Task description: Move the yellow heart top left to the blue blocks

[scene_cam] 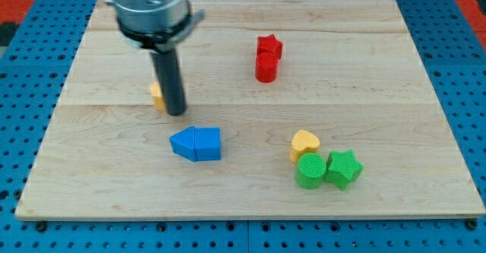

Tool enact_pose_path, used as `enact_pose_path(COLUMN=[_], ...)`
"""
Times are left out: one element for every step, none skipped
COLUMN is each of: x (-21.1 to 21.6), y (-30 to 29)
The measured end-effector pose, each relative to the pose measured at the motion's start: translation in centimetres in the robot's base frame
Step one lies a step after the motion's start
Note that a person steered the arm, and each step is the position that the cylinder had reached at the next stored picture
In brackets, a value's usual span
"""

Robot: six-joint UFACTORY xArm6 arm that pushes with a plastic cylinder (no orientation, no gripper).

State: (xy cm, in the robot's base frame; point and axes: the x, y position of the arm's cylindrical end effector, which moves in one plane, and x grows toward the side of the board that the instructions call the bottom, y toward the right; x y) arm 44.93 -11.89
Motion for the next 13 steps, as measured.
enact_pose_path(x=[-2.9,-3.2,-0.4,4.4,7.4,8.4,6.0,1.9,0.1,1.3,1.4,1.4,1.0], y=[-2.8,4.8,18.3,27.4,26.9,22.4,13.6,7.3,3.5,7.5,3.0,-1.5,-3.6])
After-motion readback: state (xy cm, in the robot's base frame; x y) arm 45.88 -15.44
